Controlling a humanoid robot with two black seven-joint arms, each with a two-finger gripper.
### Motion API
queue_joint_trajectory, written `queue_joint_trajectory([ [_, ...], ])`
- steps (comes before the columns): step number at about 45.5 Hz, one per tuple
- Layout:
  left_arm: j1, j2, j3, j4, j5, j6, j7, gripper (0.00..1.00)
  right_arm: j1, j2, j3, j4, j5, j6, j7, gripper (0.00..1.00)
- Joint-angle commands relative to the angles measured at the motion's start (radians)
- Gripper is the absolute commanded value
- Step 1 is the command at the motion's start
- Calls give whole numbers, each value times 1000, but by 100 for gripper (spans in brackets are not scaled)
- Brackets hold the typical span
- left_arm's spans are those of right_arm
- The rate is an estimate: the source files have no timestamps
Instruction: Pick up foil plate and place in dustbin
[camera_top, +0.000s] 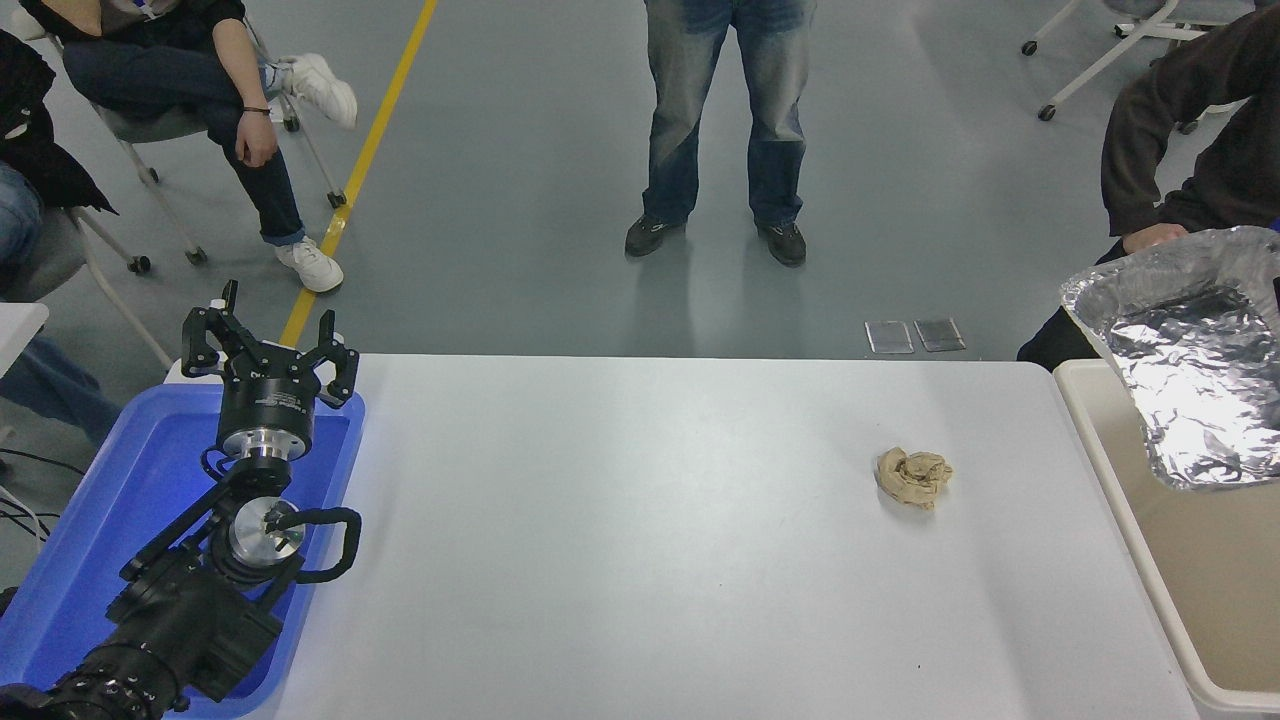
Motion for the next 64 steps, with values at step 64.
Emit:
queue_joint_trajectory([
  [64, 0, 0, 0, 2, -2, 0, -3, 99, -1431, 119, 634, -936, -440, -591, 70, 0],
])
